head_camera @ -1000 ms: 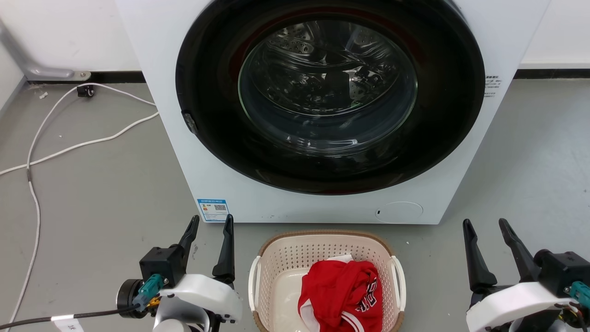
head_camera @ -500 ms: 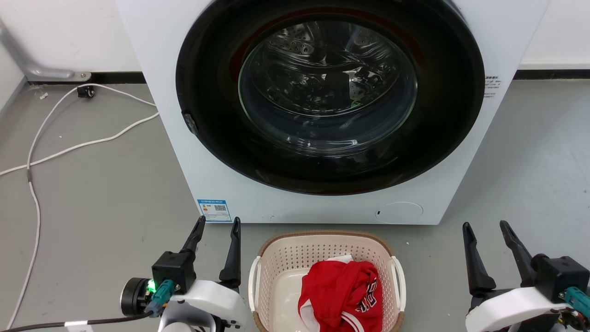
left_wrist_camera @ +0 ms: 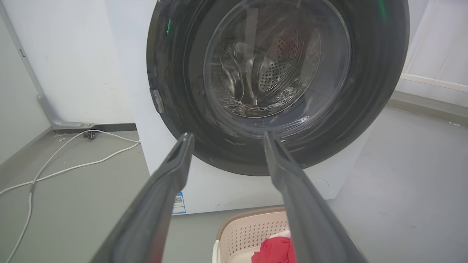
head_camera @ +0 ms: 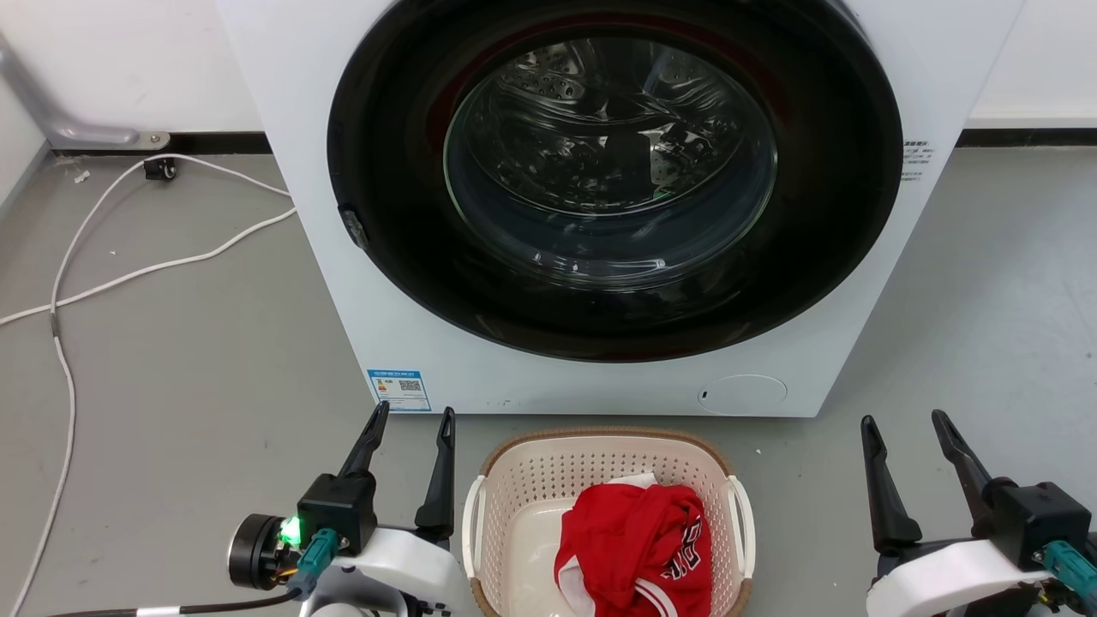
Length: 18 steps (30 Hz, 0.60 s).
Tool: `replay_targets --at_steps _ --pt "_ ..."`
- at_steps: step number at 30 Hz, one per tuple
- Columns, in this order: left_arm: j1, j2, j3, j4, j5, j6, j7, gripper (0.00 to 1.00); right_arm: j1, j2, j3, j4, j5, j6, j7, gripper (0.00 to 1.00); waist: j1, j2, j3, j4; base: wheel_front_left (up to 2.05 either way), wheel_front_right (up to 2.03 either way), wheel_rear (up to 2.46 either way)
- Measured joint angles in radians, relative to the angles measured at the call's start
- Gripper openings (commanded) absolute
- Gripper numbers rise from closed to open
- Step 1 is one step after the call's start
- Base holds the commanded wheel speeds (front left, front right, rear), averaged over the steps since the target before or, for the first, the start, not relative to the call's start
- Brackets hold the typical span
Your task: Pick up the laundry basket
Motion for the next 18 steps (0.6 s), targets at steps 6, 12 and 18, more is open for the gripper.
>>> replay_targets --at_steps 6,12,18 --pt "0.005 -0.004 0.005 0.008 0.024 -0.007 -0.006 1.0 0.003 0.0 -0.002 0.007 -0.019 0.0 -0.009 1.0 0.0 0.0 -0.004 -0.002 0.0 0.0 0.0" --pt "0.005 -0.007 0.011 0.021 0.023 -0.012 -0.008 1.0 0.004 0.0 -0.009 0.019 -0.008 0.0 -0.016 1.0 0.0 0.0 -0.004 -0.002 0.0 0.0 0.0" --pt "0.005 -0.01 0.017 0.032 0.022 -0.02 -0.008 1.0 0.006 0.0 -0.01 0.03 -0.004 0.0 -0.018 1.0 0.0 0.0 -0.005 -0.001 0.0 0.0 0.0"
